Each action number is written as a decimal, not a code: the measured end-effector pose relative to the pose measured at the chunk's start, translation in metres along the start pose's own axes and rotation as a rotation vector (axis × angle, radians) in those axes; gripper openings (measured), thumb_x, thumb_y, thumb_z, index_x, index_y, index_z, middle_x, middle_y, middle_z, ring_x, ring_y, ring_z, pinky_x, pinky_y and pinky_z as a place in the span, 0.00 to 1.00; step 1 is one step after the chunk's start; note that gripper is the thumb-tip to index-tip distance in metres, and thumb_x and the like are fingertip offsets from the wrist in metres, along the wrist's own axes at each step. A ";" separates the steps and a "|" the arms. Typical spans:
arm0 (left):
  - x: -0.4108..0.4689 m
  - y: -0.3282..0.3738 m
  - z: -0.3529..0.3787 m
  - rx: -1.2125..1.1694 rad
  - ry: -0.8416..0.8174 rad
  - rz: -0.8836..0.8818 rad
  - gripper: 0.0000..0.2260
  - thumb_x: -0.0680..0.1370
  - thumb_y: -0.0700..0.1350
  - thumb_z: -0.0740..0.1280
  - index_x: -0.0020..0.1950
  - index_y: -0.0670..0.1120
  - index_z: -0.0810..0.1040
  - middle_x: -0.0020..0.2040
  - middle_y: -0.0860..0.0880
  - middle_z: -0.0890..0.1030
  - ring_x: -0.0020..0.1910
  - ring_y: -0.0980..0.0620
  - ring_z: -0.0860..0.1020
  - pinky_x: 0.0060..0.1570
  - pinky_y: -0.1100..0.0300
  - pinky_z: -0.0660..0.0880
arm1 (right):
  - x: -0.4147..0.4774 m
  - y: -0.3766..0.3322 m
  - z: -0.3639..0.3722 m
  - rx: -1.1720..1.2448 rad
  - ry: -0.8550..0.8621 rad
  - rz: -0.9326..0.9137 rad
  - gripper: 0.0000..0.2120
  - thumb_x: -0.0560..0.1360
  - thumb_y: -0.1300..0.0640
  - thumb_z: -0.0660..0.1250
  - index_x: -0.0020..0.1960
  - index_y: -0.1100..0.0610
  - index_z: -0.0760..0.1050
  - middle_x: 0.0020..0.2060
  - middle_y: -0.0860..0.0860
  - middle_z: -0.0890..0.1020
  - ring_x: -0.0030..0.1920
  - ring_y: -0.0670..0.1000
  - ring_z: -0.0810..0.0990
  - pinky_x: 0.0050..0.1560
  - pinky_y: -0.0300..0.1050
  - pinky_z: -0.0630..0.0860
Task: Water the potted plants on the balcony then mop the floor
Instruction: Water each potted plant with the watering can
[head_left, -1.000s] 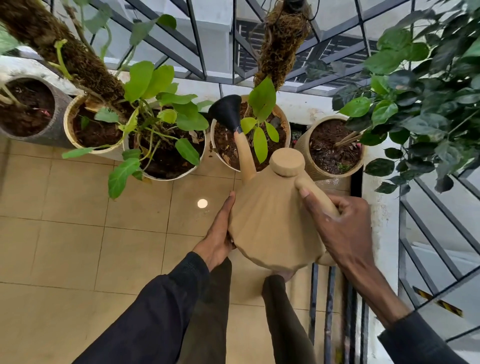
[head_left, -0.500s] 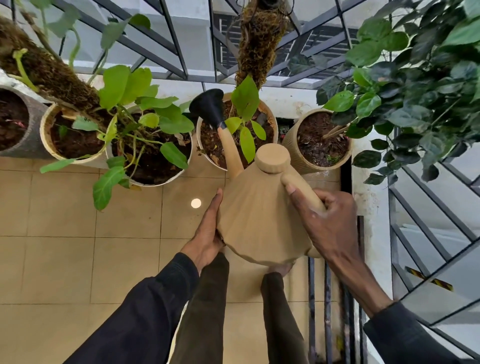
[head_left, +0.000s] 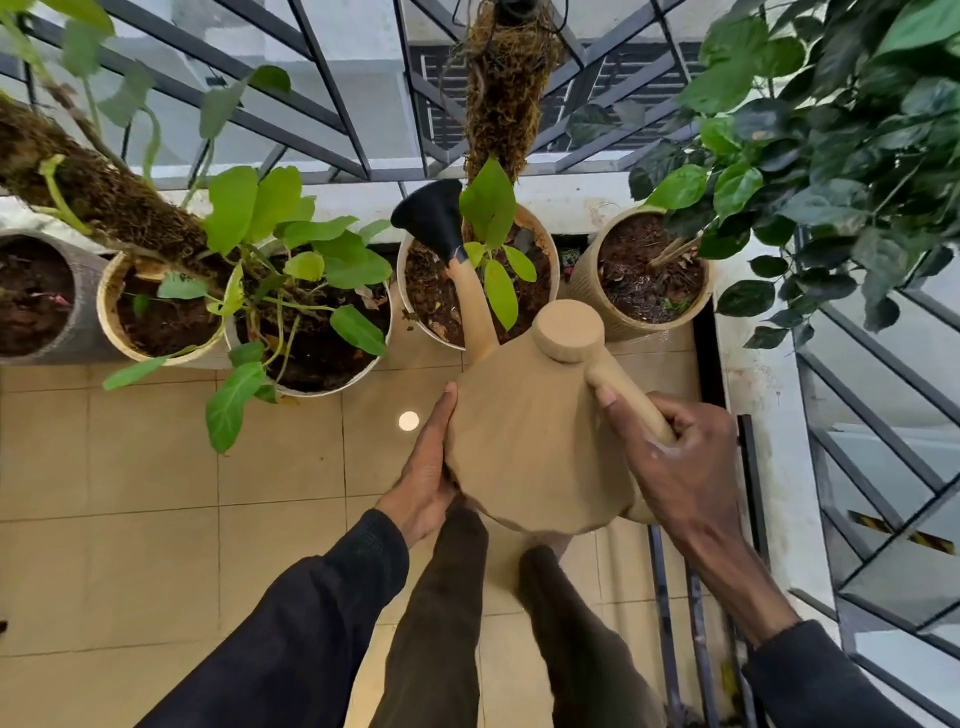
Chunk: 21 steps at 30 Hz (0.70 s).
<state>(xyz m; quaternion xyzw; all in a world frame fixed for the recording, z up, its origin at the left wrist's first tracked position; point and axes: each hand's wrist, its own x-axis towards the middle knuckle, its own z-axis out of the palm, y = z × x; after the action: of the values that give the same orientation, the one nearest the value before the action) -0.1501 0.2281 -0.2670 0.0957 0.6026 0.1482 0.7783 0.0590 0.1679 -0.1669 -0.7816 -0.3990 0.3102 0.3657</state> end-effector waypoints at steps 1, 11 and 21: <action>-0.002 0.000 0.000 -0.001 -0.003 -0.002 0.28 0.76 0.70 0.65 0.69 0.56 0.78 0.59 0.48 0.86 0.61 0.46 0.82 0.55 0.48 0.79 | -0.002 0.000 -0.001 0.005 0.003 -0.007 0.19 0.75 0.43 0.73 0.34 0.56 0.80 0.27 0.46 0.78 0.27 0.44 0.76 0.27 0.31 0.68; -0.024 -0.006 0.004 -0.005 -0.040 0.020 0.21 0.80 0.67 0.62 0.62 0.55 0.80 0.54 0.48 0.88 0.51 0.51 0.86 0.47 0.53 0.80 | -0.012 0.015 -0.007 -0.002 0.020 -0.096 0.24 0.76 0.37 0.70 0.35 0.57 0.81 0.26 0.51 0.77 0.26 0.48 0.75 0.25 0.43 0.70; -0.031 -0.026 -0.004 0.044 0.015 0.141 0.30 0.74 0.73 0.65 0.69 0.57 0.78 0.62 0.46 0.84 0.66 0.44 0.79 0.70 0.38 0.72 | -0.032 0.017 -0.013 -0.031 0.017 -0.186 0.23 0.77 0.39 0.68 0.37 0.58 0.81 0.27 0.49 0.77 0.28 0.48 0.77 0.26 0.34 0.67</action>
<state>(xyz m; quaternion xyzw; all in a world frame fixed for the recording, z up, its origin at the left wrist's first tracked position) -0.1578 0.1930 -0.2486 0.1541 0.6034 0.1901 0.7590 0.0600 0.1301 -0.1677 -0.7492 -0.4716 0.2621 0.3842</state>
